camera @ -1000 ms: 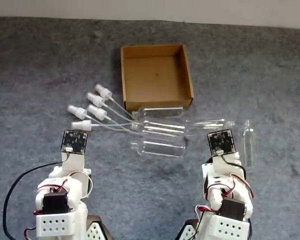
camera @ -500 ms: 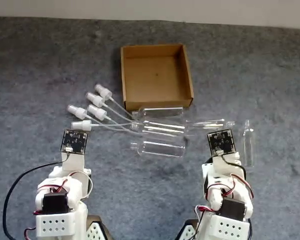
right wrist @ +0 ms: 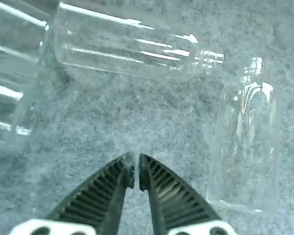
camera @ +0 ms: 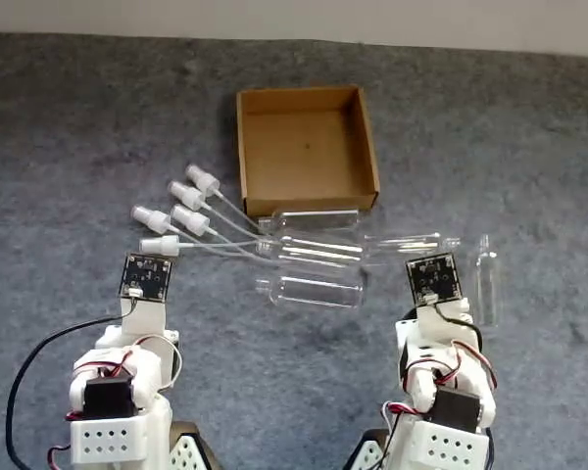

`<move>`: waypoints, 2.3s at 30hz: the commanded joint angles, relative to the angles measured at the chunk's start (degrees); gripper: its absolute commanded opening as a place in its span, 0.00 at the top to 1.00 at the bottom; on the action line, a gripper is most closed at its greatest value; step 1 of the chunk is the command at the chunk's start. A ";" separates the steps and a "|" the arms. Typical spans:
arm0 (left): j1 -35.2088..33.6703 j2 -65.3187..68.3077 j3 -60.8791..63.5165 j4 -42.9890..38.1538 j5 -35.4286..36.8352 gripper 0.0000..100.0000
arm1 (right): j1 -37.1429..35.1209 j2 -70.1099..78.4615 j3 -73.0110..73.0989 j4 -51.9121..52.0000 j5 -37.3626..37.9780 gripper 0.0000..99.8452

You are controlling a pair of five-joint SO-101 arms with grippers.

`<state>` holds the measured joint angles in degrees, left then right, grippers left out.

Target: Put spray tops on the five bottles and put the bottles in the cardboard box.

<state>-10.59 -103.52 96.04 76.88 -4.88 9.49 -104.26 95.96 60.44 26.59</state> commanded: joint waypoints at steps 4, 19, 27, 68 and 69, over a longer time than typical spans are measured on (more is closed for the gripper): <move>0.57 -0.13 1.10 0.26 -0.26 0.97 | -0.13 -0.84 8.66 0.31 -0.35 1.00; 0.75 -0.22 1.10 0.18 -0.18 0.97 | -0.13 -0.57 8.66 0.31 -0.35 1.00; 3.12 -0.22 1.10 -1.76 -0.44 0.97 | -0.22 -0.57 8.66 0.31 -0.35 1.00; 2.86 70.02 -57.63 -5.54 -7.12 0.89 | 4.09 63.87 -57.01 14.46 4.66 0.84; 3.38 71.60 -58.77 -5.63 -5.89 0.89 | 5.32 69.49 -61.85 16.13 6.95 0.82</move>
<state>-11.21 -37.32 43.56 71.25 -15.16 11.69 -53.19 51.03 72.92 28.53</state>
